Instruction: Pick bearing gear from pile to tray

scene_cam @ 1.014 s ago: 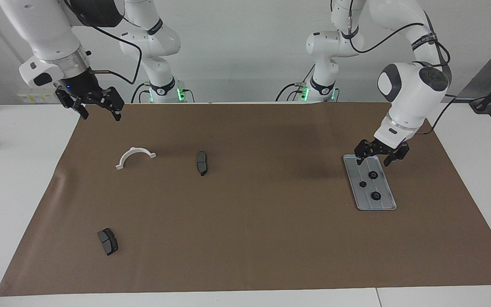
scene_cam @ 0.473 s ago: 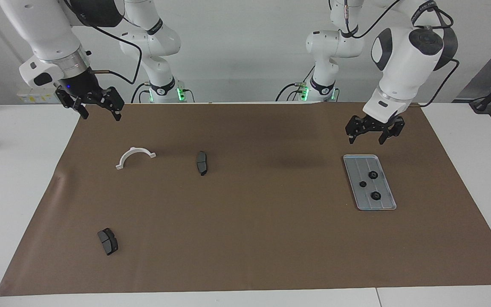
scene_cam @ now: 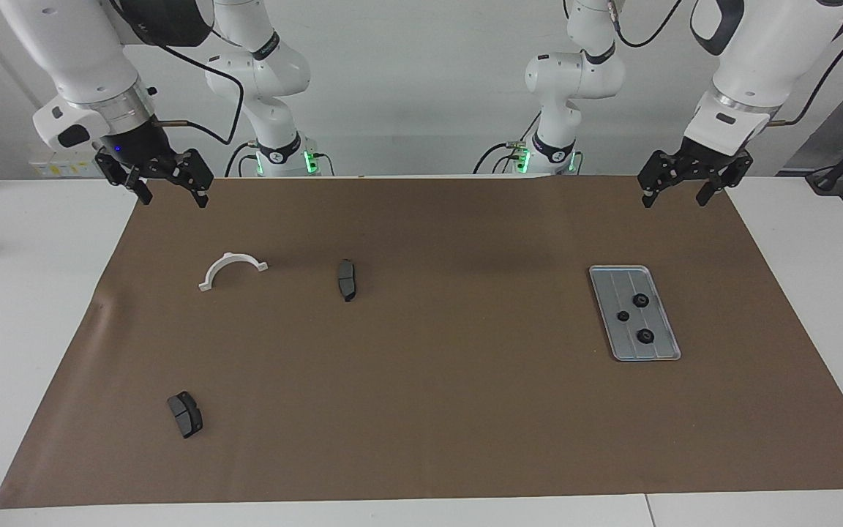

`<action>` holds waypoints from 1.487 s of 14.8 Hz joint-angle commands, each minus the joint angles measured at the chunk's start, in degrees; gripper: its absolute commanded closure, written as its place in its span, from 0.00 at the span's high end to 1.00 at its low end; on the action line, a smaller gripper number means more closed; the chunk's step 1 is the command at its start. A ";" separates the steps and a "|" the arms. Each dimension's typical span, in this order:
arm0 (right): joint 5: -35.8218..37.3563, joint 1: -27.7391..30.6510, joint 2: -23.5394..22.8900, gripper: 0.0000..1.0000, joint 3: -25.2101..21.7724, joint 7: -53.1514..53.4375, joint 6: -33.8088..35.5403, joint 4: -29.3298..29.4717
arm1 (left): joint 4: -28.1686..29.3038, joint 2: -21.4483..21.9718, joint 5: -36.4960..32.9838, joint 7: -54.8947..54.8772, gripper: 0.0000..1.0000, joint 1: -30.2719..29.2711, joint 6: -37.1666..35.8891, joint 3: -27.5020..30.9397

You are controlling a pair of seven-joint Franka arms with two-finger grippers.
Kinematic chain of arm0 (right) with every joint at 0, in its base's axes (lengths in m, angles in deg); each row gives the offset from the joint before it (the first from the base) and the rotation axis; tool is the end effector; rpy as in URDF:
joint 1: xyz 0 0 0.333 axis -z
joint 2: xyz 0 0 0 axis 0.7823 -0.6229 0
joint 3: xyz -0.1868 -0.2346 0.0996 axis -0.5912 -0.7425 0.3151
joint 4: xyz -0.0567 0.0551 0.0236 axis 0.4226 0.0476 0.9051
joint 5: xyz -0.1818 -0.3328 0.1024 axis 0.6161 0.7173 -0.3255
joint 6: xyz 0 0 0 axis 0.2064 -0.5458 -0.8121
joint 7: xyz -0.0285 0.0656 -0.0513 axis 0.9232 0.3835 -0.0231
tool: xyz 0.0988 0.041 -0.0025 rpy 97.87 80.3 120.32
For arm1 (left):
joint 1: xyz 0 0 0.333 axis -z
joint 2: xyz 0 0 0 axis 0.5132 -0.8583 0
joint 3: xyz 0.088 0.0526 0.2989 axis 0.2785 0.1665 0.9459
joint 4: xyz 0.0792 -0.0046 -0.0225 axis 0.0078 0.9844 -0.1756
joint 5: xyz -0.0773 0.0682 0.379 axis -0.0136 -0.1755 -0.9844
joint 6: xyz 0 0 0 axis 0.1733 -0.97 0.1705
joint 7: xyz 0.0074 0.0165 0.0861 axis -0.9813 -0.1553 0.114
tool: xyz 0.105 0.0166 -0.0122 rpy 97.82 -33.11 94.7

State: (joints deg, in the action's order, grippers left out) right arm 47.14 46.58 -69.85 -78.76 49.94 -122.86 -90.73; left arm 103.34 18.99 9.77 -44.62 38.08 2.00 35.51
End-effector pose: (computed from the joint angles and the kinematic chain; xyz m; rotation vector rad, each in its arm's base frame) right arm 0.5464 -0.0132 0.6199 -3.1242 0.1808 -0.0035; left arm 0.5492 -0.0415 0.6387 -3.1296 0.0626 -0.0010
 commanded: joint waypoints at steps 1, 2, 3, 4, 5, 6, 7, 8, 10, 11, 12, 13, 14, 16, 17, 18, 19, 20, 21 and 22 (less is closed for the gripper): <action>-0.99 0.41 1.38 1.00 0.21 -1.53 -0.36 -1.45 | -2.78 0.38 0.40 0.24 1.00 -1.13 -5.70 -0.19; -0.99 0.41 1.38 1.00 0.21 -1.53 -0.36 -1.45 | -2.18 1.86 0.40 -0.29 1.00 -1.14 -5.88 -0.19; -0.99 0.41 1.38 1.00 0.21 -1.53 -0.36 -1.45 | -0.52 2.57 0.40 -2.21 1.00 -1.14 -5.19 0.07; -0.99 0.41 1.38 1.00 0.21 -1.53 -0.36 -1.45 | 1.24 3.62 0.40 -4.23 1.00 -1.14 -3.97 0.33; -0.99 0.41 1.38 1.00 0.21 -1.53 -0.36 -1.45 | 2.74 4.07 0.40 -4.68 1.00 -1.22 -1.78 0.33; -0.91 0.41 1.38 1.00 0.21 -1.53 -0.36 -1.45 | 4.32 4.68 0.40 -5.03 1.00 -1.22 -0.62 0.42; -0.99 0.41 1.38 1.00 0.21 -1.53 -0.36 -1.45 | 5.73 5.47 0.40 -5.47 1.00 -1.14 -0.09 0.42; -0.91 0.41 1.38 1.00 0.21 -1.53 -0.36 -1.45 | 6.52 5.66 0.40 -5.48 1.00 -1.05 0.87 0.34; -0.99 0.41 1.38 1.00 0.21 -1.53 -0.36 -1.45 | 6.44 5.66 0.40 -5.57 1.00 -1.13 1.23 0.33; -0.99 0.41 1.38 1.00 0.21 -1.53 -0.36 -1.45 | 6.44 5.66 0.40 -5.57 1.00 -1.14 1.49 0.33; -0.91 0.41 1.38 1.00 0.21 -1.53 -0.36 -1.45 | 6.44 5.57 0.40 -5.57 1.00 -1.14 2.11 0.33; -0.99 0.41 1.38 1.00 0.21 -1.53 -0.36 -1.45 | 6.44 5.40 0.40 -5.65 1.00 -1.14 2.72 0.33; -0.99 0.41 1.38 1.00 0.21 -1.53 -0.36 -1.45 | 6.36 5.39 0.40 -5.65 1.00 -1.22 2.55 0.33; -0.99 0.41 1.38 1.00 0.21 -1.53 -0.36 -1.45 | 6.09 5.13 0.31 -5.65 1.00 -1.22 2.73 0.34; -0.91 0.41 1.38 1.00 0.21 -1.53 -0.36 -1.45 | 5.74 4.96 0.31 -5.65 1.00 -1.22 2.64 0.42; -0.99 0.41 1.38 1.00 0.21 -1.53 -0.36 -1.45 | 5.48 4.69 0.40 -5.65 1.00 -1.22 2.90 0.42; -0.99 0.41 1.38 1.00 0.21 -1.53 -0.36 -1.45 | 4.69 4.43 0.40 -5.65 1.00 -1.22 2.82 0.42; -0.99 0.41 1.38 1.00 0.21 -1.53 -0.36 -1.45 | 3.73 3.38 0.31 -5.65 1.00 -1.22 2.47 0.42; -0.99 0.41 1.38 1.00 0.21 -1.53 -0.36 -1.45 | 2.59 2.68 0.40 -5.65 1.00 -1.22 1.85 0.42; -0.91 0.41 1.38 1.00 0.21 -1.53 -0.36 -1.45 | 1.62 2.41 0.40 -5.65 1.00 -1.22 1.41 0.42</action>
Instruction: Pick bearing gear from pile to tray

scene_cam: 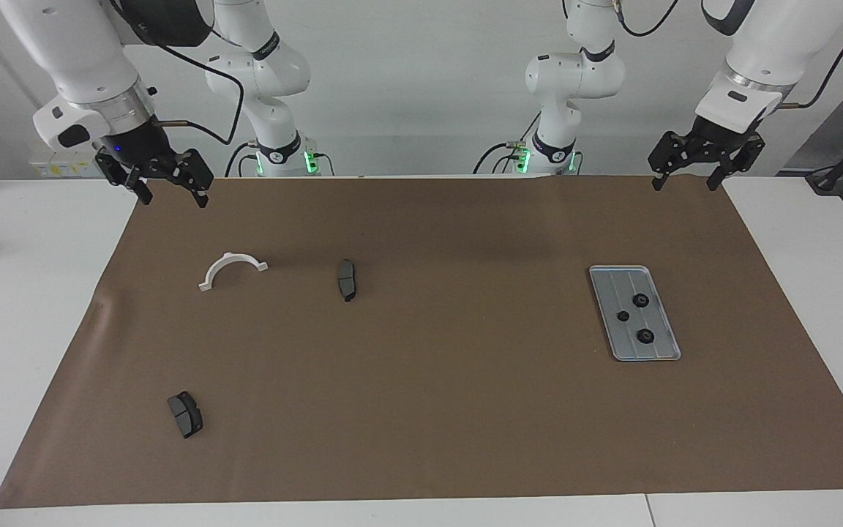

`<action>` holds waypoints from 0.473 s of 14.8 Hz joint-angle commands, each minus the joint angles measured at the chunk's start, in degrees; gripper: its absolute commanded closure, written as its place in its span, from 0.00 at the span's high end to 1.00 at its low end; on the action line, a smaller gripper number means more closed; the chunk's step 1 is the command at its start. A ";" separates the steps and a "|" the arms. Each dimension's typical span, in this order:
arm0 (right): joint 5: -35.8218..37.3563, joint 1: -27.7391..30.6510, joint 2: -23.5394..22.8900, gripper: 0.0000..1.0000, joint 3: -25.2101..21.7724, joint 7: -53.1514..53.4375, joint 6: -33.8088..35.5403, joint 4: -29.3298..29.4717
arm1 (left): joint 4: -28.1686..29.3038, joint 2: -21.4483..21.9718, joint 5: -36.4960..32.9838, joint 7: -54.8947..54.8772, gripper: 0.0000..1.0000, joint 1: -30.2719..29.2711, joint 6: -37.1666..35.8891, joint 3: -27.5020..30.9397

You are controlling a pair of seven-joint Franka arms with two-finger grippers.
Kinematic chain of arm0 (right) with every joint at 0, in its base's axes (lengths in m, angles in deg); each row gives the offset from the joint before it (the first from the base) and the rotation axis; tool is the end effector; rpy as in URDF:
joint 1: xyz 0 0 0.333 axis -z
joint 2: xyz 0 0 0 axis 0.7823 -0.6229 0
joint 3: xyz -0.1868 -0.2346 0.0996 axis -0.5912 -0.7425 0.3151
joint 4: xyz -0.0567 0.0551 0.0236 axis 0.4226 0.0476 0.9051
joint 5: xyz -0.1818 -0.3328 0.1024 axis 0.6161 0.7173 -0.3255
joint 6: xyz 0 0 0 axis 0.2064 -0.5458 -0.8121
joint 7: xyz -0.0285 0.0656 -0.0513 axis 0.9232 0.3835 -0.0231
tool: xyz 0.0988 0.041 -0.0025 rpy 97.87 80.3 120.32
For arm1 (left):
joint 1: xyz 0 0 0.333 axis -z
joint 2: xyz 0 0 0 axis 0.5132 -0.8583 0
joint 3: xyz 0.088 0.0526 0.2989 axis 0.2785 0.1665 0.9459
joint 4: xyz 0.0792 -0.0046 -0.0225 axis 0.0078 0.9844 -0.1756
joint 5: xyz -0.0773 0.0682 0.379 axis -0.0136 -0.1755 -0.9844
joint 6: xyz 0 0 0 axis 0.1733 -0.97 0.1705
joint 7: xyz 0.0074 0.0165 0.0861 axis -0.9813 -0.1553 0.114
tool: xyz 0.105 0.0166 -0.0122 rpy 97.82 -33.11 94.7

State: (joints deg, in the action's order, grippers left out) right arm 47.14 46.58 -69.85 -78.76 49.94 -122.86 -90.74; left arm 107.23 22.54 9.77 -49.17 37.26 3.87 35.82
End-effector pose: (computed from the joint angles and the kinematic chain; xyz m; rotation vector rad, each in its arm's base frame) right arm 0.5464 -0.0132 0.6198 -3.1242 0.1808 -0.0032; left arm 0.5337 -0.0288 0.6432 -3.1295 0.1566 -0.0418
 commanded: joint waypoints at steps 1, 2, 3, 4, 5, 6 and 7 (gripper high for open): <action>-0.99 0.41 1.38 1.00 0.21 -1.53 -0.36 -1.45 | -2.27 -1.15 0.22 -1.11 1.00 -0.40 -0.55 0.11; -0.99 0.41 1.38 1.00 0.21 -1.53 -0.36 -1.45 | -2.27 -1.15 0.13 -1.11 1.00 -0.40 -0.55 0.11; -0.99 0.41 1.38 1.00 0.21 -1.53 -0.36 -1.45 | -2.36 -1.24 -0.22 -1.11 1.00 -0.32 -0.64 0.11; -0.91 0.41 1.38 1.00 0.21 -1.53 -0.36 -1.45 | -2.45 -1.67 -0.31 -1.11 1.00 -0.40 -1.68 0.11; -0.99 0.41 1.38 1.00 0.21 -1.53 -0.36 -1.45 | -3.06 -2.81 -0.22 -1.11 1.00 -0.49 -3.00 0.11; -0.99 0.41 1.38 1.00 0.21 -1.53 -0.36 -1.45 | -4.46 -3.78 -0.31 -1.11 1.00 -0.40 -3.36 0.11; -0.99 0.41 1.38 1.00 0.21 -1.53 -0.36 -1.45 | -4.99 -4.13 -0.57 -1.11 1.00 -0.40 -3.19 0.11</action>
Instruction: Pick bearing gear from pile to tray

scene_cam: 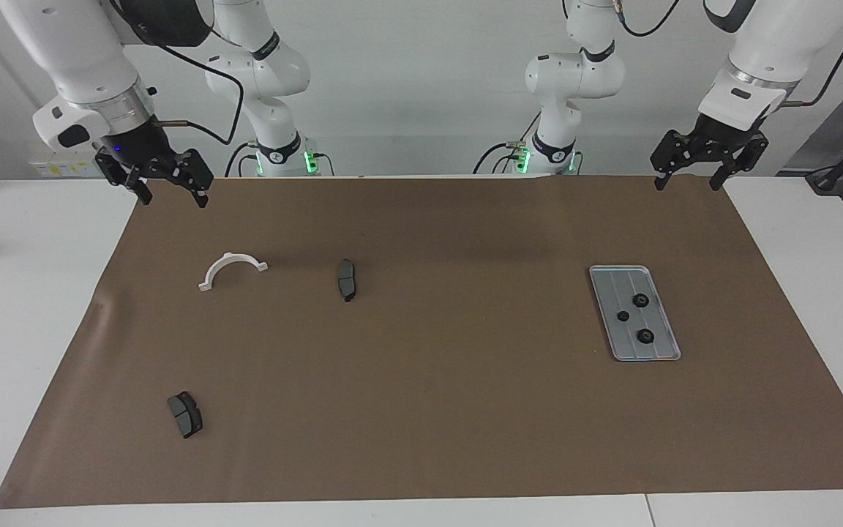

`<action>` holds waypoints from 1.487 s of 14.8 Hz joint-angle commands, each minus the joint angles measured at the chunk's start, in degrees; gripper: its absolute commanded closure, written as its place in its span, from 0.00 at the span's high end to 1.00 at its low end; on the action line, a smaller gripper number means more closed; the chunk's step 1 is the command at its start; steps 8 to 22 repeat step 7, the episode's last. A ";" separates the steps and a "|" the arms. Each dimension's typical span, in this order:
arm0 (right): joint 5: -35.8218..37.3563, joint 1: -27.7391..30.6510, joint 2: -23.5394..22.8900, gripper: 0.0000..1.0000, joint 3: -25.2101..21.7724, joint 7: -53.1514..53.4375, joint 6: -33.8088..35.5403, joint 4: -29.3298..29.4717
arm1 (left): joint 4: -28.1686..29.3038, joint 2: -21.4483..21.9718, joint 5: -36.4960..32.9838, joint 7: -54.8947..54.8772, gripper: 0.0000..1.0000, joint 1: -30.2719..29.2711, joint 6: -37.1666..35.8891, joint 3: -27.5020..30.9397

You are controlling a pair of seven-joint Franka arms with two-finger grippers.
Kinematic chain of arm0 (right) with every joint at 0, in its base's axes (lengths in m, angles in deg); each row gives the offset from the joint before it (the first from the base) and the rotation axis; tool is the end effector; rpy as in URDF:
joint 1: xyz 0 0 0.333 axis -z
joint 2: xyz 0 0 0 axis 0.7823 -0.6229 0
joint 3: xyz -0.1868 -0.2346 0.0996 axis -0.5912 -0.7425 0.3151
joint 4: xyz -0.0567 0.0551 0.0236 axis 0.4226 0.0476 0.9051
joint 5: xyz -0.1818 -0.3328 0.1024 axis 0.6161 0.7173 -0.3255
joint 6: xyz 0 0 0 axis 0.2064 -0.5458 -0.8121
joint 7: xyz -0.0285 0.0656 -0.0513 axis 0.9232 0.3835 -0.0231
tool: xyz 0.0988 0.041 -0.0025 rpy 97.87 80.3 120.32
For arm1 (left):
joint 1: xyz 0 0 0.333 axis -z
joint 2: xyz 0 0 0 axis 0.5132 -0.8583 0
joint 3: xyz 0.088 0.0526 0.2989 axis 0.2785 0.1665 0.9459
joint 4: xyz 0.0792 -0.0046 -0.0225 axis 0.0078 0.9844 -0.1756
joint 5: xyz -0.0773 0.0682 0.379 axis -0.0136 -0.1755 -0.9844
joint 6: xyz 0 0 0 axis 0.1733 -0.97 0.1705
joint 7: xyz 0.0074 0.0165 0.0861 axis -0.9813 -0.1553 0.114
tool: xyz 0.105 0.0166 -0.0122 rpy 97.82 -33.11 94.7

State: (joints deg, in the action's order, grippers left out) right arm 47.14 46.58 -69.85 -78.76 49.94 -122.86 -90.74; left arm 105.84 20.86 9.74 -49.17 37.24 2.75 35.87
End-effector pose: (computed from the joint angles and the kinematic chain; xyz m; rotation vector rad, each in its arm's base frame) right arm 0.5464 -0.0132 0.6198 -3.1242 0.1808 -0.0032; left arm 0.5410 -0.0289 0.6372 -3.1277 0.1544 -0.0033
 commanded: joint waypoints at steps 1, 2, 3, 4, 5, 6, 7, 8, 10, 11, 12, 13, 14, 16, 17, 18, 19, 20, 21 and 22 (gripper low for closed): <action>-0.99 0.41 1.38 1.00 0.21 -1.53 -0.36 -1.45 | -3.61 -2.45 -0.63 -1.19 1.00 -0.30 -1.98 0.06; -0.99 0.41 1.38 1.00 0.21 -1.53 -0.36 -1.45 | -3.53 -2.36 -0.72 -1.28 1.00 -0.12 -1.80 -0.03; -0.90 0.41 1.38 1.00 0.21 -1.53 -0.36 -1.45 | -3.35 -2.36 -0.63 -1.63 1.00 0.05 -1.80 -0.03; -0.99 0.41 1.38 1.00 0.21 -1.53 -0.36 -1.45 | -3.26 -2.28 -0.63 -1.81 1.00 0.14 -1.72 -0.03; -0.99 0.41 1.38 1.00 0.21 -1.53 -0.36 -1.45 | -3.26 -2.28 -0.63 -1.81 1.00 0.14 -1.80 -0.03; -0.99 0.41 1.38 1.00 0.21 -1.53 -0.36 -1.45 | -3.17 -2.28 -0.54 -1.90 1.00 0.14 -1.63 -0.03; -0.99 0.41 1.38 1.00 0.21 -1.53 -0.36 -1.45 | -3.09 -2.19 -0.54 -1.90 1.00 0.14 -1.63 -0.03; -0.99 0.41 1.38 1.00 0.21 -1.53 -0.36 -1.45 | -3.09 -2.19 -0.54 -1.90 1.00 0.14 -1.63 -0.03; -0.99 0.41 1.38 1.00 0.21 -1.53 -0.36 -1.45 | -3.09 -2.19 -0.54 -1.90 1.00 0.14 -1.63 -0.03; -0.99 0.41 1.38 1.00 0.21 -1.53 -0.36 -1.45 | -3.09 -2.19 -0.54 -1.90 1.00 0.14 -1.63 -0.03; -0.99 0.41 1.38 1.00 0.21 -1.53 -0.36 -1.45 | -3.09 -2.19 -0.54 -1.90 1.00 0.14 -1.63 -0.03; -0.99 0.41 1.38 1.00 0.21 -1.53 -0.36 -1.45 | -3.09 -2.19 -0.54 -1.90 1.00 0.14 -1.63 -0.03; -0.99 0.41 1.38 1.00 0.21 -1.53 -0.36 -1.45 | -3.09 -2.19 -0.54 -1.90 1.00 0.14 -1.63 -0.03; -0.99 0.41 1.38 1.00 0.21 -1.53 -0.36 -1.45 | -3.09 -2.19 -0.54 -1.90 1.00 0.14 -1.63 -0.03; -0.99 0.41 1.38 1.00 0.21 -1.53 -0.36 -1.45 | -3.09 -2.19 -0.54 -1.90 1.00 0.14 -1.63 -0.03; -0.99 0.41 1.38 1.00 0.21 -1.53 -0.36 -1.45 | -3.09 -2.19 -0.54 -1.90 1.00 0.14 -1.63 -0.03; -0.99 0.41 1.38 1.00 0.21 -1.53 -0.36 -1.45 | -3.09 -2.19 -0.54 -1.90 1.00 0.14 -1.63 -0.03; -0.99 0.41 1.38 1.00 0.21 -1.53 -0.36 -1.45 | -3.09 -2.19 -0.54 -1.90 1.00 0.14 -1.63 -0.03; -0.99 0.41 1.38 1.00 0.21 -1.53 -0.36 -1.45 | -3.09 -2.19 -0.54 -1.90 1.00 0.14 -1.63 -0.03; -0.99 0.41 1.38 1.00 0.21 -1.53 -0.36 -1.45 | -3.09 -2.19 -0.54 -1.90 1.00 0.14 -1.63 -0.03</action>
